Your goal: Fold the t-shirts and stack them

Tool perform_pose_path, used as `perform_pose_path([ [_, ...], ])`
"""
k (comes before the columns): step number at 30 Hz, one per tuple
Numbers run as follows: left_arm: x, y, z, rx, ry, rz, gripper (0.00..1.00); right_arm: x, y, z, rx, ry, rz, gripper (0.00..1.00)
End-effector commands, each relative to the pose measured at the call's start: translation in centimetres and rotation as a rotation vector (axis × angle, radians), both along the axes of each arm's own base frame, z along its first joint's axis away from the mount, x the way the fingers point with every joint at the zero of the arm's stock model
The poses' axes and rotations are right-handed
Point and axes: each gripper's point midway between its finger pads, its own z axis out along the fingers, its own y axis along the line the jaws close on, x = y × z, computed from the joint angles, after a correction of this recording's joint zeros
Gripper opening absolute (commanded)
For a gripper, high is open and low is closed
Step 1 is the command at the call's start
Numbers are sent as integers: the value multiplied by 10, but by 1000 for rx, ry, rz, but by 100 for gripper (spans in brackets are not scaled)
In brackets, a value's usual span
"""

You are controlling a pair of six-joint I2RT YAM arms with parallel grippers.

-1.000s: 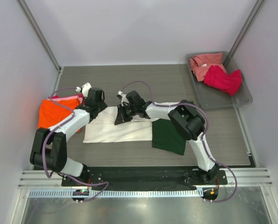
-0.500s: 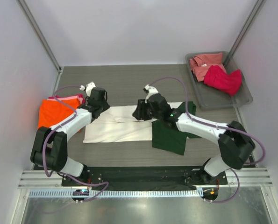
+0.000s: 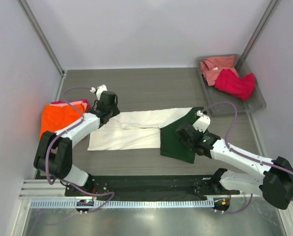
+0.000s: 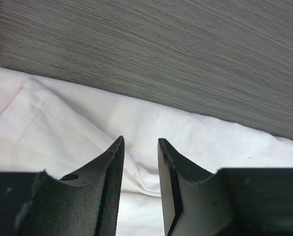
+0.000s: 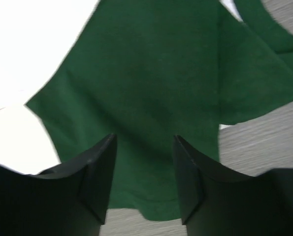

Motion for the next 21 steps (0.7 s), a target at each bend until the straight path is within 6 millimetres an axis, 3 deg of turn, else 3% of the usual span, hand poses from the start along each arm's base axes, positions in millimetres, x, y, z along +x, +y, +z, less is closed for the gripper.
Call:
perform_pose_path([
  [1,8,-3,17,20,-39,-16,35,6,-24,-5,-88,-18,-140,57],
  [5,12,-17,18,30,-31,-79,36,17,-20,-13,-174,29,-131,60],
  [12,15,-42,-9,98,94,-184,36,40,-9,-25,-252,98,-109,61],
  [16,13,-46,-30,124,186,-204,33,51,-7,-32,-248,114,-100,61],
  [21,8,-40,-46,157,248,-189,31,62,-11,-57,-194,193,-88,61],
])
